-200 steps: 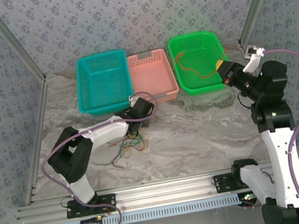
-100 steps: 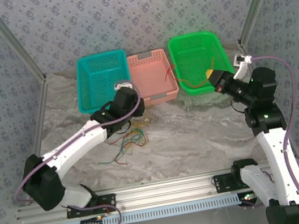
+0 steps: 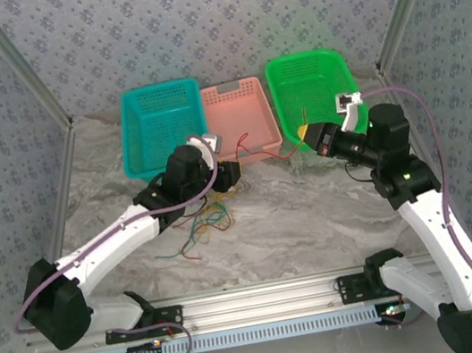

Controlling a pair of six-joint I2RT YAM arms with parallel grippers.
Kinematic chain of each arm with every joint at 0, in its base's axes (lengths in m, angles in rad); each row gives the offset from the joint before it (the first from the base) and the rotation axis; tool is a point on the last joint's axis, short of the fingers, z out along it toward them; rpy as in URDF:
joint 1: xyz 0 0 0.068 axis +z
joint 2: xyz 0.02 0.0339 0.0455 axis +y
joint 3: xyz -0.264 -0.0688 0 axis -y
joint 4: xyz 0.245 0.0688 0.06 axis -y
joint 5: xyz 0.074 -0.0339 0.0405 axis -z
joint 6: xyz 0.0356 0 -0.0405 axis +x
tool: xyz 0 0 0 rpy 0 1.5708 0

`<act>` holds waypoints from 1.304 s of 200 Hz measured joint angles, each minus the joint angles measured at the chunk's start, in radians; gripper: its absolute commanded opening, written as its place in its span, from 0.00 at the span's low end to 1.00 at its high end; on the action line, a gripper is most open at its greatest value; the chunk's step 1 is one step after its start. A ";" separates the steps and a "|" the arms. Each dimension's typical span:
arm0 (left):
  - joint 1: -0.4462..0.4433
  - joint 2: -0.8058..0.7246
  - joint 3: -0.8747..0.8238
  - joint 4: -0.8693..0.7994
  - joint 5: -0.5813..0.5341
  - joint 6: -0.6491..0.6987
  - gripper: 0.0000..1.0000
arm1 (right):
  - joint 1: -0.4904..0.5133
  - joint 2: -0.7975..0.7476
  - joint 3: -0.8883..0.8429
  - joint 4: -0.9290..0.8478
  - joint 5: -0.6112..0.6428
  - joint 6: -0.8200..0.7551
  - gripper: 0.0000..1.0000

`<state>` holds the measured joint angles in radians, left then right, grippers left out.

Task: Untangle the cables

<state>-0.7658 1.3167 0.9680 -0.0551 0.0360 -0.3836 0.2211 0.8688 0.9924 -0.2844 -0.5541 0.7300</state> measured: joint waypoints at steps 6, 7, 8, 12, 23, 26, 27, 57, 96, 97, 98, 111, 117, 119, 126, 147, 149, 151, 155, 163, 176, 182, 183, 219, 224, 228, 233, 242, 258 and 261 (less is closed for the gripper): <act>0.000 0.000 -0.002 0.005 -0.003 0.015 0.48 | 0.007 0.000 0.005 -0.005 0.000 0.000 0.00; 0.000 0.000 -0.002 0.005 -0.004 0.018 0.48 | 0.008 0.000 0.005 -0.006 0.000 0.000 0.00; 0.000 0.000 -0.002 0.005 -0.004 0.020 0.48 | 0.009 0.000 0.006 -0.008 0.000 0.000 0.00; 0.000 0.000 -0.003 0.006 -0.006 0.029 0.48 | 0.012 0.000 0.010 -0.013 0.000 0.000 0.00; 0.000 0.002 -0.007 0.010 -0.011 0.054 0.48 | 0.020 0.000 0.014 -0.019 0.000 0.001 0.00; 0.000 0.002 -0.009 0.012 -0.011 0.060 0.48 | 0.021 0.000 0.015 -0.021 0.000 0.004 0.00; 0.000 0.002 -0.010 0.013 -0.012 0.061 0.48 | 0.021 0.000 0.015 -0.021 0.000 0.005 0.00; 0.000 0.015 -0.031 0.040 -0.037 0.110 0.48 | 0.029 0.000 0.016 -0.034 -0.001 0.023 0.00; 0.000 0.040 -0.041 0.060 -0.097 0.159 0.44 | 0.035 -0.011 0.016 -0.035 -0.007 0.047 0.00; 0.000 0.040 -0.041 0.060 -0.098 0.161 0.44 | 0.035 -0.012 0.016 -0.035 -0.008 0.048 0.00; 0.000 0.042 -0.041 0.060 -0.099 0.162 0.44 | 0.035 -0.013 0.016 -0.035 -0.008 0.049 0.00; 0.000 0.053 -0.041 0.061 -0.106 0.174 0.44 | 0.035 -0.023 0.016 -0.035 -0.010 0.057 0.00; 0.000 0.059 -0.041 0.063 -0.108 0.177 0.44 | 0.036 -0.027 0.016 -0.035 -0.011 0.061 0.00; 0.000 0.060 -0.041 0.063 -0.108 0.178 0.44 | 0.036 -0.029 0.016 -0.035 -0.011 0.061 0.00; 0.000 0.063 -0.042 0.068 -0.108 0.179 0.45 | 0.037 -0.033 0.016 -0.035 -0.012 0.064 0.00; 0.000 0.065 -0.042 0.091 -0.114 0.182 0.46 | 0.037 -0.040 0.016 -0.034 -0.013 0.076 0.00; 0.000 0.065 -0.042 0.093 -0.115 0.182 0.46 | 0.037 -0.040 0.016 -0.034 -0.013 0.076 0.00; 0.000 0.065 -0.042 0.097 -0.116 0.182 0.46 | 0.037 -0.040 0.016 -0.034 -0.014 0.077 0.00; 0.000 0.065 -0.042 0.102 -0.119 0.182 0.46 | 0.037 -0.040 0.016 -0.034 -0.015 0.079 0.00; 0.000 0.065 -0.042 0.109 -0.123 0.182 0.46 | 0.038 -0.040 0.016 -0.035 -0.016 0.083 0.00; 0.000 0.065 -0.042 0.117 -0.131 0.182 0.47 | 0.040 -0.041 0.016 -0.034 -0.018 0.089 0.00; 0.000 0.065 -0.043 0.120 -0.131 0.183 0.47 | 0.040 -0.042 0.016 -0.035 -0.019 0.092 0.00; 0.000 0.065 -0.043 0.120 -0.132 0.183 0.47 | 0.040 -0.042 0.016 -0.035 -0.019 0.093 0.00; 0.000 0.065 -0.043 0.120 -0.134 0.203 0.30 | 0.043 -0.062 0.012 -0.029 -0.029 0.118 0.00; 0.000 0.065 -0.043 0.120 -0.134 0.200 0.22 | 0.044 -0.065 0.011 -0.029 -0.030 0.120 0.00; 0.000 0.065 -0.043 0.120 -0.134 0.208 0.13 | 0.045 -0.069 0.009 -0.029 -0.031 0.122 0.00; 0.000 0.065 -0.043 0.120 -0.133 0.214 0.01 | 0.045 -0.071 0.008 -0.028 -0.031 0.124 0.00; 0.000 0.065 -0.043 0.120 -0.132 0.215 0.00 | 0.045 -0.074 0.007 -0.028 -0.031 0.127 0.00; 0.000 0.065 -0.043 0.120 -0.130 0.220 0.00 | 0.045 -0.075 0.007 -0.029 -0.030 0.128 0.00; 0.000 0.065 -0.043 0.120 -0.130 0.222 0.00 | 0.045 -0.075 0.007 -0.029 -0.030 0.128 0.00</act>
<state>-0.7654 1.3819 0.9245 0.0647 -0.0937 -0.1616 0.2665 0.7937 0.9993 -0.3138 -0.5842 0.8581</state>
